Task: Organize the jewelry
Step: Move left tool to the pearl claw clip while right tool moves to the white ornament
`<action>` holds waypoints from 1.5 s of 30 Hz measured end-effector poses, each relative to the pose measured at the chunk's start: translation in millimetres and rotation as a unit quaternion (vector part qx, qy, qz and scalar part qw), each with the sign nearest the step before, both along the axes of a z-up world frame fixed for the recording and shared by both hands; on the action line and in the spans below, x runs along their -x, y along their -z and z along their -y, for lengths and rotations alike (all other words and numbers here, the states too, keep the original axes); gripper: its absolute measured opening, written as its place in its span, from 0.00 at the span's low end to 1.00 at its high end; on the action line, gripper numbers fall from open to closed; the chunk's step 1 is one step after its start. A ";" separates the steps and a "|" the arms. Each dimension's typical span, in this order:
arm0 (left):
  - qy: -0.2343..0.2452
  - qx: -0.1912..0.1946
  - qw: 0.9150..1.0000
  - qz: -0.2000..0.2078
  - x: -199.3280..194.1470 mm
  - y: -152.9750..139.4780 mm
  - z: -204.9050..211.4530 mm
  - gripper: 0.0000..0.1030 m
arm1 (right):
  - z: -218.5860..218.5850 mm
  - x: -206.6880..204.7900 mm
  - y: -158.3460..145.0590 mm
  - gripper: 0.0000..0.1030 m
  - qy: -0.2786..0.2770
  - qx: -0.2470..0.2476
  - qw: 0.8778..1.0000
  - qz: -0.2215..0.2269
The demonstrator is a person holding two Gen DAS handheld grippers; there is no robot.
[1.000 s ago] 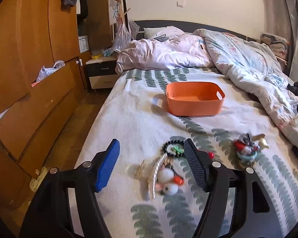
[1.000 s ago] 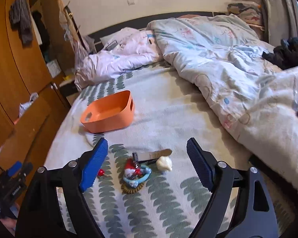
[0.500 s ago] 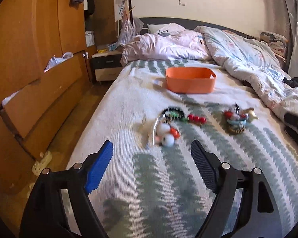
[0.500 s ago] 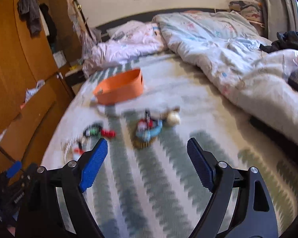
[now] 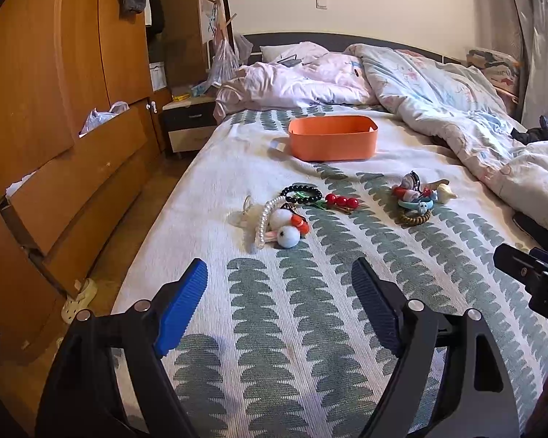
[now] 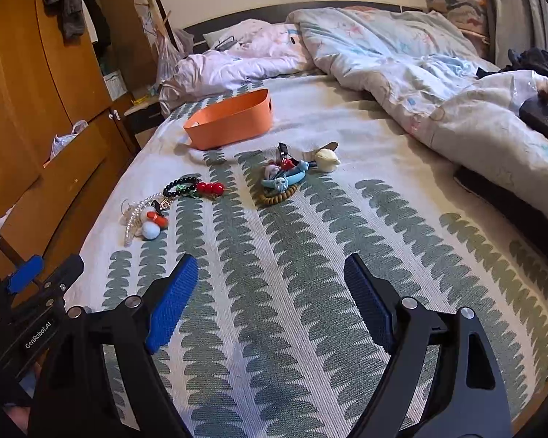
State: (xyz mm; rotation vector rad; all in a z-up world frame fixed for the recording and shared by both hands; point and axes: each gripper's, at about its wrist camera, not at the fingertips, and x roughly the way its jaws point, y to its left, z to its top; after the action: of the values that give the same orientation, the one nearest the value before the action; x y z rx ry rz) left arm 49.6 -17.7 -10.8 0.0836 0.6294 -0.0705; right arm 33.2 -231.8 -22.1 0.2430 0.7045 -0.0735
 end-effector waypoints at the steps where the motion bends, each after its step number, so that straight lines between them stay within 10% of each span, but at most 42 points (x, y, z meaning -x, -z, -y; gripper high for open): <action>1: -0.003 0.001 1.000 -0.001 -0.7 0.3 -1.0 0.78 | 0.5 -0.6 -0.2 0.81 0.000 0.000 1.000 -0.001; 30: -0.026 0.032 0.999 -0.026 -19.4 2.1 -27.1 0.83 | 18.7 -5.5 -6.5 0.81 0.018 -0.011 1.000 0.008; 45: -0.007 0.034 0.999 -0.017 -60.4 -2.9 -29.5 0.83 | 58.7 -77.4 -18.9 0.81 0.041 -0.048 0.998 -0.027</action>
State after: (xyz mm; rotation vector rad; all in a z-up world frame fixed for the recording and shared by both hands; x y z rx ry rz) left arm 110.0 11.8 -7.9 0.0134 0.6600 -0.0803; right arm 110.6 -290.6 -3.2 0.3635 0.7519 -0.1255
